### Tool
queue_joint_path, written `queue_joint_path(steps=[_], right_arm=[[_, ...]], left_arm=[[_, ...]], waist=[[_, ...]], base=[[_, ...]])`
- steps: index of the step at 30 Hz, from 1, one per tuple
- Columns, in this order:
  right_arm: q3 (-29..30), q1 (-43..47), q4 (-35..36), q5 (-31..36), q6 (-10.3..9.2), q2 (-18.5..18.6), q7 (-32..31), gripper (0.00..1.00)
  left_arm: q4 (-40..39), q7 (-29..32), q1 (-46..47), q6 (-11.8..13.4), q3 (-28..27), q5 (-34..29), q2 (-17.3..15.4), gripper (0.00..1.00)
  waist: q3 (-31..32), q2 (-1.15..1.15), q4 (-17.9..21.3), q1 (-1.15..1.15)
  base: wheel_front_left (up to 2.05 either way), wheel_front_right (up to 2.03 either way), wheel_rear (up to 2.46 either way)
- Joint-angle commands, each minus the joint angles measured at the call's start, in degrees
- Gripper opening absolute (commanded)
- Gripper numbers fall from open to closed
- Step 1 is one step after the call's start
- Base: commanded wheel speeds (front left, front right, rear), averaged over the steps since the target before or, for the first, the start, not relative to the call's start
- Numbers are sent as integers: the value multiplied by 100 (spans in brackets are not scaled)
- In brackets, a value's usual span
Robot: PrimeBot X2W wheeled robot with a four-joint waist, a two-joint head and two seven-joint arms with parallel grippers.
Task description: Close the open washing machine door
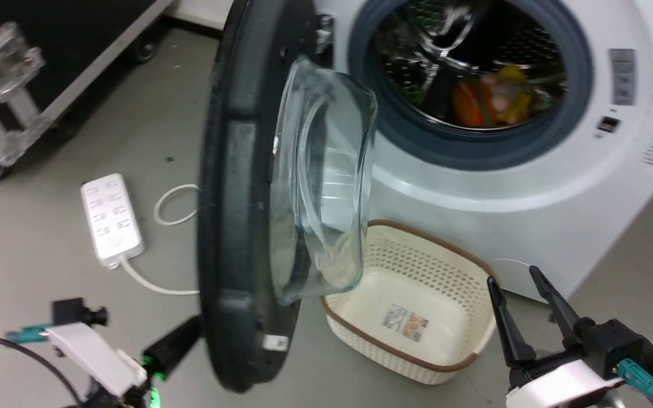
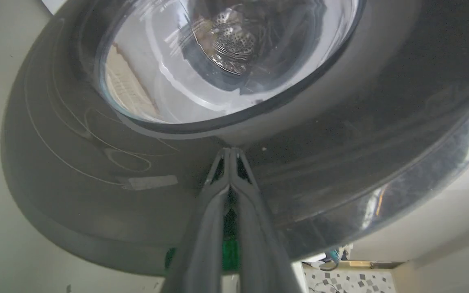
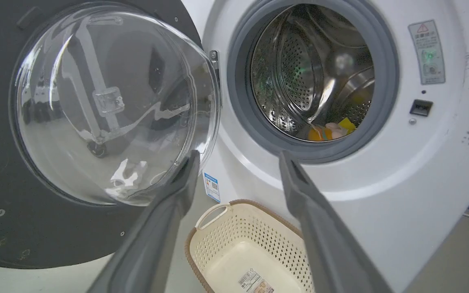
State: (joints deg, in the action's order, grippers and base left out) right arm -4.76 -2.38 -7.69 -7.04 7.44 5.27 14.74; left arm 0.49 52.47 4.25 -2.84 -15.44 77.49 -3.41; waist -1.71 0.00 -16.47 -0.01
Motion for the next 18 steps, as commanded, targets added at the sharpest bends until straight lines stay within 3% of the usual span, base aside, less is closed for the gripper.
queue_joint_path(steps=[1, 9, 18], right_arm=[[17, 32, 12, 43, 5, 1, 26, 100], [79, -94, 70, 112, 5, 35, 26, 100], [149, -400, 81, 94, 5, 110, 26, 100]], left_arm=[[-115, -104, -143, 30, 196, 148, 40, 0], [-356, -1274, -411, -41, 1780, 1075, 52, 0], [156, -2433, 611, -307, 3045, 1405, 53, 0]], waist=[[17, 0, 279, 1], [-264, 0, 1251, 1], [-910, 0, 2567, 1]], base=[[0, 0, 0], [0, 0, 0], [0, 0, 0]])
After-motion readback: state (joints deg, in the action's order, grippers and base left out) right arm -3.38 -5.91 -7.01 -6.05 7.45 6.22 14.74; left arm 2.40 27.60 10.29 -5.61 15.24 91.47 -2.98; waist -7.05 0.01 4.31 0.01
